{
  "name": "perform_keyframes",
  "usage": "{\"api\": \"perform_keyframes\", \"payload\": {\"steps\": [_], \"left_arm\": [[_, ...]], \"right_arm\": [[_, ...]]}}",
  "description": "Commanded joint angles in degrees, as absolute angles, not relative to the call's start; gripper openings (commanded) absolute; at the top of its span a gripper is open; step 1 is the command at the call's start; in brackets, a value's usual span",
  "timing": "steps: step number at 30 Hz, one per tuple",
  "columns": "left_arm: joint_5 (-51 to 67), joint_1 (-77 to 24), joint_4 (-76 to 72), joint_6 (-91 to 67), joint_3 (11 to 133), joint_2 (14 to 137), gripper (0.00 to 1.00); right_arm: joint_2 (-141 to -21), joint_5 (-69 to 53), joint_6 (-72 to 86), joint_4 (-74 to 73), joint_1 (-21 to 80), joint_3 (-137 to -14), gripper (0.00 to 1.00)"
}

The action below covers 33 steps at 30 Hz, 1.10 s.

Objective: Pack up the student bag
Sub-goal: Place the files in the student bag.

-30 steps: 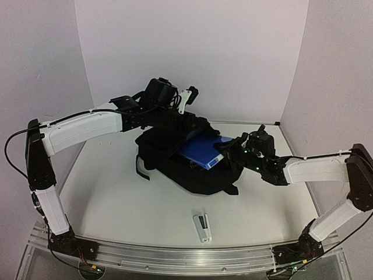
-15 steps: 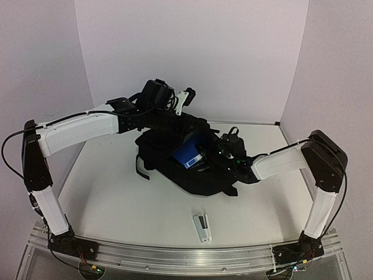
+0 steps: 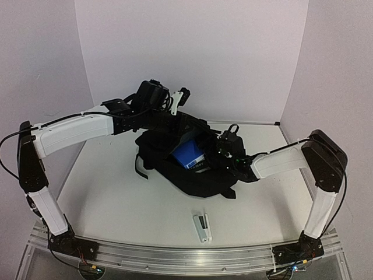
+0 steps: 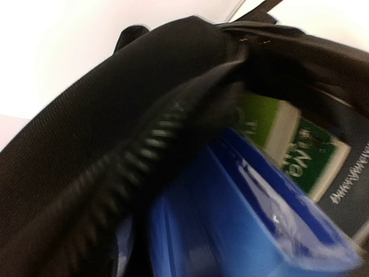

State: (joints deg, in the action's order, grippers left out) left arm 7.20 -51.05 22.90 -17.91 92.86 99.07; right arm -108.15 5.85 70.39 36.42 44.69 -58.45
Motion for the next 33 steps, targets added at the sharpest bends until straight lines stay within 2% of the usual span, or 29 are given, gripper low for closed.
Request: {"api": "perform_keyframes", "payload": {"steps": [1,4,7,14,17,19,29,31,33], "left_arm": [[7.4,-50.8,18.4,-18.5,92.8,94.1,0.0],[7.2,-50.5,18.4,-18.5,92.5,93.9,0.0],[7.1,-50.4,18.4,-18.7,92.3,93.8,0.0],[7.1,-50.4,18.8,-18.7,92.1,93.5,0.0],[7.5,-50.4,19.1,-18.5,91.5,93.0,0.0],[8.1,-50.4,19.4,-18.2,90.6,92.5,0.0],[11.1,-50.4,21.4,-19.0,85.5,90.2,0.0],[9.7,-50.2,21.4,-19.6,83.7,89.2,0.0],[9.0,-49.6,21.3,-20.4,81.9,88.1,0.0]], "right_arm": [[-101.2,6.6,69.0,33.6,44.7,-54.7,0.75],[-98.7,7.0,69.3,30.9,45.4,-53.0,0.74],[-98.0,6.0,69.3,30.1,45.9,-52.6,0.67],[-99.7,5.3,69.1,29.1,47.1,-54.5,0.37],[-101.0,6.5,68.6,29.1,47.1,-55.9,0.27],[-102.4,7.8,68.0,29.2,47.1,-57.6,0.24],[-111.8,9.3,63.3,29.2,47.0,-69.2,0.23],[-112.2,8.4,62.9,29.2,47.0,-69.9,0.25],[-111.1,8.0,62.2,29.1,47.1,-69.3,0.33]]}}
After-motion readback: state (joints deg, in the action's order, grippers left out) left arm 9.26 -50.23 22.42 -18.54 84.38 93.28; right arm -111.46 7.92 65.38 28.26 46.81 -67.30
